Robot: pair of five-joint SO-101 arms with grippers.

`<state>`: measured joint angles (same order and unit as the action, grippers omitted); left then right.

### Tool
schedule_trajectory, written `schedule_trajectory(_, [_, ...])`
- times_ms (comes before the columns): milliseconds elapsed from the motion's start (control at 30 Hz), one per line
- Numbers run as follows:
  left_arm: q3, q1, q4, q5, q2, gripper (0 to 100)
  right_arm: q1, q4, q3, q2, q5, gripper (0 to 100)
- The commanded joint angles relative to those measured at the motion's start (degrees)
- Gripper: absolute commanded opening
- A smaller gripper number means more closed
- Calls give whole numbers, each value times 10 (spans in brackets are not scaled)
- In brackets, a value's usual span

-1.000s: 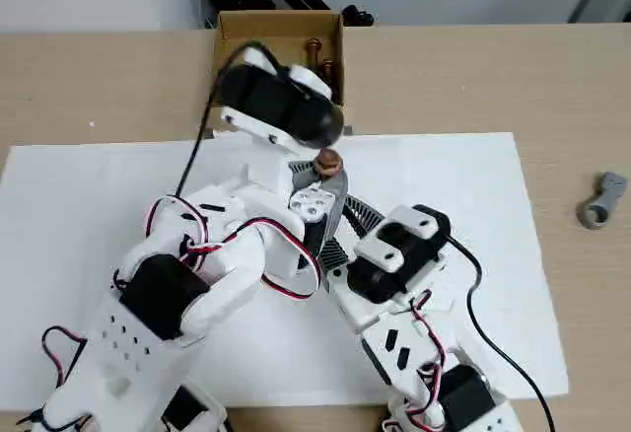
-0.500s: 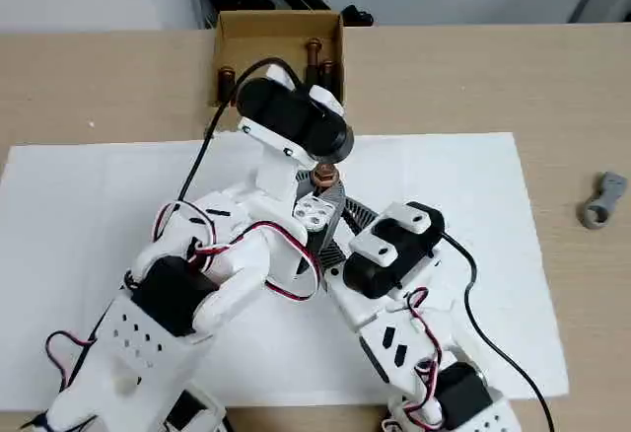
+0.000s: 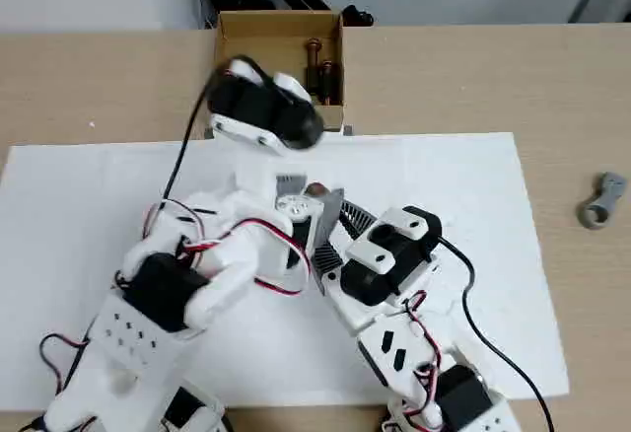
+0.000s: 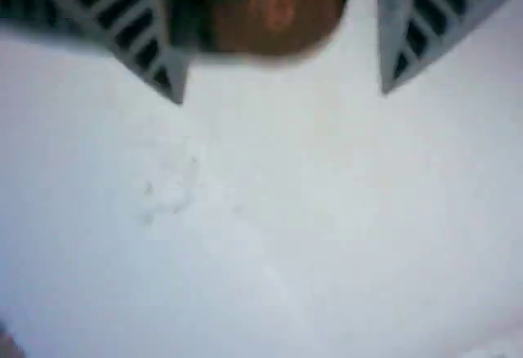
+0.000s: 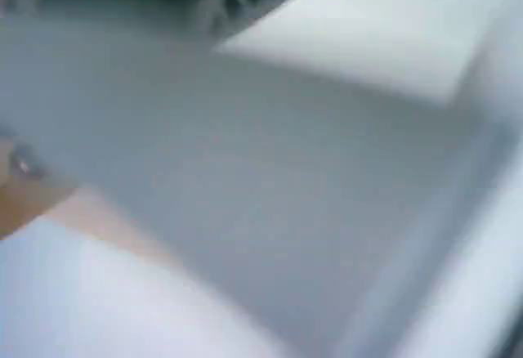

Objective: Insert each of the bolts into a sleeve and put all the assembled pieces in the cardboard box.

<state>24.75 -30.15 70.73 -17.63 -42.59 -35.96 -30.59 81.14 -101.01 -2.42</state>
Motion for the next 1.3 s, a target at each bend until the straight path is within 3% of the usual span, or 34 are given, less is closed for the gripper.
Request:
schedule_trajectory(0, [-35, 6, 16, -5, -9, 148, 4, 10, -9, -3, 3, 4])
schedule_trajectory(233, [-69, 7, 18, -5, -10, 148, 4, 10, -9, -3, -1, 4])
schedule_trajectory(567, [-156, 9, 84, -5, -10, 148, 44, 10, -9, -2, -79, 4])
schedule_trajectory(767, [-173, 120, 85, -3, -10, 136, 46, 15, -12, -2, -79, 4])
schedule_trajectory(1033, [-146, 273, 116, -2, -10, 5, 47, 73, -16, -1, -78, 4])
schedule_trajectory(1267, [-86, 337, 203, -2, -10, 6, 48, 75, -101, 80, -78, 4])
